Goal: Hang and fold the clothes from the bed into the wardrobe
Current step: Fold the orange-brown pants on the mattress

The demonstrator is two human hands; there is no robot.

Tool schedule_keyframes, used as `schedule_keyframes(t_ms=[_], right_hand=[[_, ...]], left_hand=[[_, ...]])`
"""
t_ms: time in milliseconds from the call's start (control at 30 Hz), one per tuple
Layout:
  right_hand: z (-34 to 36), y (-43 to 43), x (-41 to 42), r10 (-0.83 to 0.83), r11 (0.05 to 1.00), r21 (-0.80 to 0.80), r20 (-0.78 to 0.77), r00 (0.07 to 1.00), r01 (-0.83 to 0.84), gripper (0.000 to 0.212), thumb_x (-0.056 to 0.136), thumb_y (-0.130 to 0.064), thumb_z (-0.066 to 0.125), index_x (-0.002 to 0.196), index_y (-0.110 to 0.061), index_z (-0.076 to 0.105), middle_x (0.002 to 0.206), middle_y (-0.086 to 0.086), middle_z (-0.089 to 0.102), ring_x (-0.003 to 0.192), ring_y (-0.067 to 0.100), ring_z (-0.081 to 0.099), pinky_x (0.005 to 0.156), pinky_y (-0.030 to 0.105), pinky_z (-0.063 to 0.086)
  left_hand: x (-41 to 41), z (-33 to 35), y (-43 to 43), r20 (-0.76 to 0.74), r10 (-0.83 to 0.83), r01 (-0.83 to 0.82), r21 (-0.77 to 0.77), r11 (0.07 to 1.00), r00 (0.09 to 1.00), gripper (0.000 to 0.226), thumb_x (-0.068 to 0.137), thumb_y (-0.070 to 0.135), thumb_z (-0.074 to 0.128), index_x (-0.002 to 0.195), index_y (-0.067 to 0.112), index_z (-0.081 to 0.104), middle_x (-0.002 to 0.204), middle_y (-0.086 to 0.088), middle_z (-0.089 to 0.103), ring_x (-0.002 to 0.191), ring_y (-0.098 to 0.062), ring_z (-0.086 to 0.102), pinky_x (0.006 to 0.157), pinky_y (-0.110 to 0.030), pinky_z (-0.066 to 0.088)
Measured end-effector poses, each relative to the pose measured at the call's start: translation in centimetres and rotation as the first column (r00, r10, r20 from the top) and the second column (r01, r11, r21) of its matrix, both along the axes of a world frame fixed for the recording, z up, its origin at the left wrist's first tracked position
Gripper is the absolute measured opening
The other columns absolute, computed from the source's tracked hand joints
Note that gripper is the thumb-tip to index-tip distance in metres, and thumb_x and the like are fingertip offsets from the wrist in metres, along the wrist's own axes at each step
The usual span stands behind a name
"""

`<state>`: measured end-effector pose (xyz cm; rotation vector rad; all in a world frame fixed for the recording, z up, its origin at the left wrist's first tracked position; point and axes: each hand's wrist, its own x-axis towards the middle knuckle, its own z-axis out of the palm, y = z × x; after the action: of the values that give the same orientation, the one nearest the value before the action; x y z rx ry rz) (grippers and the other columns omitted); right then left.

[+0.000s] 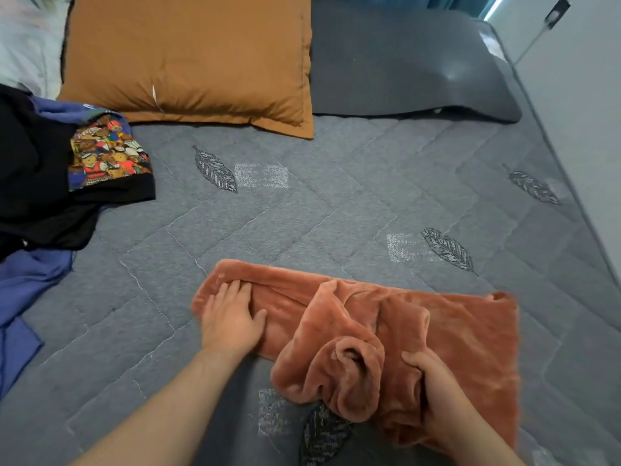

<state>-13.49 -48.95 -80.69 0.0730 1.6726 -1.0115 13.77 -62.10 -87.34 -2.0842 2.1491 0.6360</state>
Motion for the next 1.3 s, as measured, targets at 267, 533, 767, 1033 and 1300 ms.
schedule_keyframes(t_ms=[267, 533, 767, 1033, 1300], right_hand=[[-0.2, 0.0, 0.0, -0.001, 0.999, 0.053, 0.059, 0.998, -0.002, 0.027, 0.084, -0.011, 0.053, 0.107, -0.014, 0.066, 0.088, 0.022, 0.071, 0.078, 0.038, 0.065, 0.073, 0.052, 0.053], [0.8, 0.5, -1.2, -0.064, 0.975, 0.222, 0.27, 0.961, 0.002, 0.058, 0.07, -0.021, 0.041, 0.115, 0.009, 0.064, 0.114, 0.034, 0.063, 0.113, 0.054, 0.055, 0.1, 0.066, 0.038], [0.8, 0.4, -0.5, -0.056, 0.98, 0.2, 0.272, 0.961, 0.0, 0.056, 0.071, -0.021, 0.043, 0.113, 0.008, 0.065, 0.111, 0.032, 0.065, 0.095, 0.047, 0.061, 0.083, 0.056, 0.051], [1.2, -0.3, -0.2, 0.032, 0.999, 0.008, 0.148, 0.988, -0.034, 0.037, 0.079, -0.019, 0.053, 0.113, -0.014, 0.066, 0.086, 0.023, 0.067, 0.065, 0.034, 0.063, 0.056, 0.038, 0.052], [4.3, -3.8, 4.0, 0.235, 0.947, -0.181, -0.168, 0.957, -0.264, 0.023, 0.083, 0.006, 0.054, 0.1, -0.006, 0.065, 0.077, 0.011, 0.071, 0.067, 0.019, 0.066, 0.063, 0.03, 0.051]], left_hand=[[-5.1, 4.0, 5.2, -0.296, -0.492, 0.434, -0.241, 0.868, 0.819, 0.031, 0.081, 0.046, 0.051, 0.099, 0.023, 0.06, 0.095, 0.002, 0.056, 0.091, -0.021, 0.052, 0.082, -0.041, 0.045], [-11.0, 3.9, 11.0, -0.545, -0.057, 0.21, 0.223, 0.952, 0.836, 0.066, 0.069, 0.067, 0.057, 0.128, 0.039, 0.049, 0.127, 0.021, 0.045, 0.12, -0.007, 0.042, 0.102, -0.026, 0.036], [-12.3, 3.4, 11.1, -0.591, 0.062, 0.106, 0.244, 0.964, 0.804, 0.036, 0.081, 0.029, 0.057, 0.115, 0.035, 0.063, 0.126, 0.018, 0.047, 0.12, -0.011, 0.048, 0.099, -0.025, 0.04], [-4.7, 6.7, 0.7, -0.8, 0.401, -0.289, 0.295, 0.911, 0.446, 0.026, 0.084, -0.004, 0.056, 0.088, 0.019, 0.067, 0.081, 0.005, 0.069, 0.075, -0.006, 0.062, 0.07, -0.017, 0.049], [6.9, 3.0, -5.4, -0.507, 0.632, -0.442, 0.453, 0.774, 0.587, 0.034, 0.074, -0.008, 0.065, 0.097, 0.015, 0.055, 0.087, -0.01, 0.065, 0.073, -0.024, 0.062, 0.061, -0.031, 0.05]])
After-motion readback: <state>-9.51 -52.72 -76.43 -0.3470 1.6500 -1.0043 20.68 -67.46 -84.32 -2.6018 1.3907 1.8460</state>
